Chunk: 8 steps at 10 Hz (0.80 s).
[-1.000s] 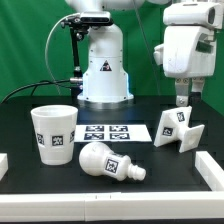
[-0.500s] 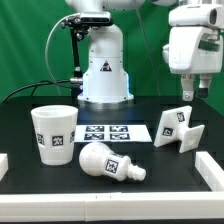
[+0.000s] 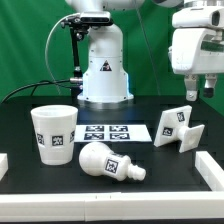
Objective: Assemble lamp
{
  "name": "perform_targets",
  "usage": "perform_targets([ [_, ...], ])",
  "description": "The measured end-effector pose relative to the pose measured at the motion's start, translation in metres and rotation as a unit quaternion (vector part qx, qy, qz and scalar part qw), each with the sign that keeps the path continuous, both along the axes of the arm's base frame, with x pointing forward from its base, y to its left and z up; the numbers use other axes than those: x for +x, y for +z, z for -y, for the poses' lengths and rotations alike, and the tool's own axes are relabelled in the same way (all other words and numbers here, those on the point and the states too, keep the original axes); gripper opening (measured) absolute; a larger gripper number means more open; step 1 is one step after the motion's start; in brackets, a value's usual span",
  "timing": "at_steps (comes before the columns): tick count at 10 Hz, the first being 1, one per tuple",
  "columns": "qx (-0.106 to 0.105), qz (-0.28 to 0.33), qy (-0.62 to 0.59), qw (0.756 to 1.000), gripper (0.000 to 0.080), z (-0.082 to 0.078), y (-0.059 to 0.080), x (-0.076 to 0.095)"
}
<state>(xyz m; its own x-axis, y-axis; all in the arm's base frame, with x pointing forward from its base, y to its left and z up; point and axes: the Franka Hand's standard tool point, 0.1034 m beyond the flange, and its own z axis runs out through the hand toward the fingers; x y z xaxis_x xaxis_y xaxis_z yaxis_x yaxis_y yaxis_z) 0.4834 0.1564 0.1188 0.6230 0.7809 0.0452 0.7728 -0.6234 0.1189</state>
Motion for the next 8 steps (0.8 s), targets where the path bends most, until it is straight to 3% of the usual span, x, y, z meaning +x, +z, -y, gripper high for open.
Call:
perform_targets([
  [3, -0.026, -0.045, -0.086, 0.995, 0.0700, -0.013, -0.014, 0.005],
  [6, -0.030, -0.053, -0.094, 0.994, 0.0700, -0.016, -0.017, 0.001],
  [8, -0.105, -0.130, -0.112, 0.979, 0.0700, -0.010, -0.018, -0.009],
])
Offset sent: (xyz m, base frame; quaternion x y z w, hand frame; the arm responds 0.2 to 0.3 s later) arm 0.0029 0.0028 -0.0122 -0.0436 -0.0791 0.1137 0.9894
